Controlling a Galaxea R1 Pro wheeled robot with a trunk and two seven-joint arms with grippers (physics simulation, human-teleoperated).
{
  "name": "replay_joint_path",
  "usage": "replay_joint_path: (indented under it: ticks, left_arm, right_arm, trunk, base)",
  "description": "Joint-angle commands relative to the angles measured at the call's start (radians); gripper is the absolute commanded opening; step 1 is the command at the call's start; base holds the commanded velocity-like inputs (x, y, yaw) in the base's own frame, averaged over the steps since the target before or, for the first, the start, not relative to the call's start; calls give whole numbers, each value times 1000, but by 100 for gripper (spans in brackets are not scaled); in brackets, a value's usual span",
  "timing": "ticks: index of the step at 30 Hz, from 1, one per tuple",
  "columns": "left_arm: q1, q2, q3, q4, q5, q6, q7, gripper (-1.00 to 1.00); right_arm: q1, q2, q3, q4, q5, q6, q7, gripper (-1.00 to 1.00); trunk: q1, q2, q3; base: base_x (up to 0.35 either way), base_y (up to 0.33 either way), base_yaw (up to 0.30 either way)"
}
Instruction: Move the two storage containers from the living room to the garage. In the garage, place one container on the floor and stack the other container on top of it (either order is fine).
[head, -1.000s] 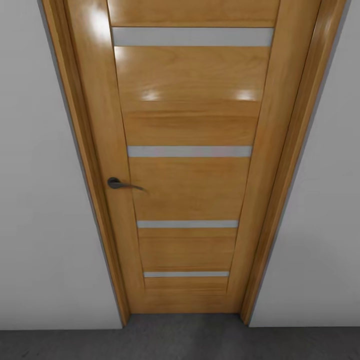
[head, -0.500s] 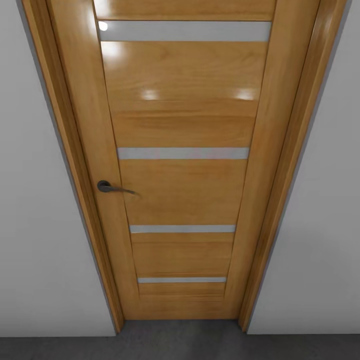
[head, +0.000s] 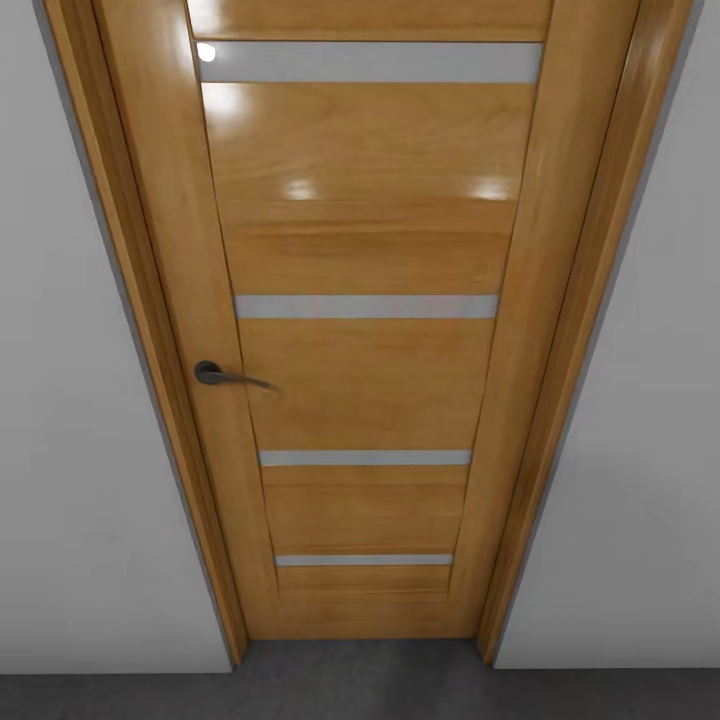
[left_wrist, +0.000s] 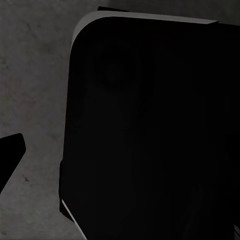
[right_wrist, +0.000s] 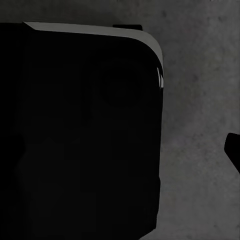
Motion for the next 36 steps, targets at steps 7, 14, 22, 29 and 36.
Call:
replay_joint_path:
  ticks: [7, 14, 22, 29, 36]
  left_arm:
    - [1, 0, 1, 0, 8, -2, 0, 100]
    - [0, 0, 0, 0, 8, -2, 0, 100]
    - [0, -3, 0, 0, 8, -4, 0, 100]
    - [0, -2, 0, 0, 8, -4, 0, 100]
    - [0, 0, 0, 0, 8, -4, 0, 100]
  right_arm:
    - [-1, 3, 0, 1, 1, 1, 2, 100]
    - [-1, 1, 5, -36, 39, -1, 10, 100]
    - [-1, -1, 1, -488, 59, 202, 8, 100]
    - [-1, -9, -1, -789, 60, 368, 8, 100]
    - [-1, -8, 2, -1213, 61, 677, 11, 100]
  trunk:
    - [0, 0, -1]
    - [0, 0, -1]
    - [0, 0, -1]
    - [0, 0, -1]
    - [0, 0, -1]
  base:
    - [0, 0, 0]
    - [0, 0, 0]
    - [0, 0, 0]
    - [0, 0, 0]
    - [0, 0, 0]
